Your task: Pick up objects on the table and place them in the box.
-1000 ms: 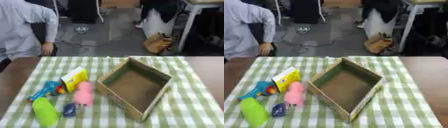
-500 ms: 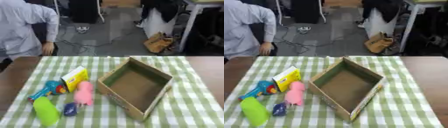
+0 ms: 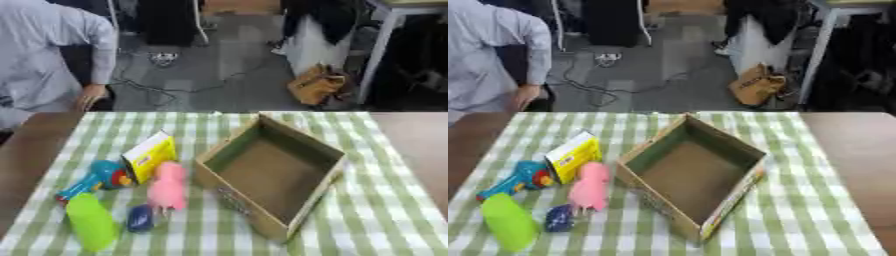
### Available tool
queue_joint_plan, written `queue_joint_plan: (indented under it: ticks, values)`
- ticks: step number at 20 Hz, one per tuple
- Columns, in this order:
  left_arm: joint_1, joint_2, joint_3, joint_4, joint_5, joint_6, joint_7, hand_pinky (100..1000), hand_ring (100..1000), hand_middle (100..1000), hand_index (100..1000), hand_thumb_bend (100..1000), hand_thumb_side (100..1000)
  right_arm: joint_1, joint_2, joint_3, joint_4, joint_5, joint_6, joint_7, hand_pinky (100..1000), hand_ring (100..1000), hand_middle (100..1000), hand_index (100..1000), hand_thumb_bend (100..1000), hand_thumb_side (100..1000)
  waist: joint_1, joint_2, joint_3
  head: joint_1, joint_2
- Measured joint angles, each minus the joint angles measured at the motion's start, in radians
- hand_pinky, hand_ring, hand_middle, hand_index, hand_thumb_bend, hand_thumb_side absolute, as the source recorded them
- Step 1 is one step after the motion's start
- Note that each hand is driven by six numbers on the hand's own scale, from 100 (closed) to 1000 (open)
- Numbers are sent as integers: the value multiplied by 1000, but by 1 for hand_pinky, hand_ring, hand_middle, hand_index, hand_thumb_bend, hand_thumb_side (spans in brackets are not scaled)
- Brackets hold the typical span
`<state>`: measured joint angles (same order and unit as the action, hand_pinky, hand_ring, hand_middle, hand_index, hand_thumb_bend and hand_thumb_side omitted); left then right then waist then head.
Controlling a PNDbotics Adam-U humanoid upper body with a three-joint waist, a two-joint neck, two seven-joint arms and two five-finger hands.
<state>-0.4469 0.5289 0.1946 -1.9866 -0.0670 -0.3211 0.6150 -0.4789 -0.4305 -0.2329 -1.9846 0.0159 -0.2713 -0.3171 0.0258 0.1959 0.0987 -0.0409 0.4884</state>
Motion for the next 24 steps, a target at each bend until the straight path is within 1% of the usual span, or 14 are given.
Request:
queue_joint_plan:
  ticks: [3,7,14,18,19,21,24]
  values:
    - [-5,29,0,0,-22,20,13,876,883,884,914,237,1000,-1,0,0,0,0,0,0,732,907,925,1000,100,1000,3,0,0,0,-1]
    - [-4,56,0,0,-39,30,19,876,883,884,914,234,1000,-1,0,0,0,0,0,0,732,907,925,1000,100,1000,4,0,-2,-2,-9]
    - [-2,62,-1,0,-45,35,23,877,883,884,914,232,1000,-1,0,0,0,0,1,1,731,907,925,1000,100,1000,4,0,-3,-6,-18]
    - [-1,63,-1,0,-49,41,20,880,888,890,921,259,1000,-1,0,0,0,0,2,2,731,907,925,1000,100,1000,4,0,-3,-7,-21]
    - [1,63,-1,0,-53,49,16,892,915,912,935,277,1000,-1,0,0,0,0,2,2,731,907,925,1000,100,1000,4,0,-3,-7,-21]
    - [6,79,0,0,-92,94,-15,904,928,927,941,284,1000,-1,0,0,0,0,2,2,731,908,925,1000,100,1000,4,0,-1,-7,-21]
    - [7,109,1,14,-207,219,-109,916,937,940,956,290,1000,-1,0,1,0,0,2,2,731,907,925,1000,100,1000,11,0,0,-7,-22]
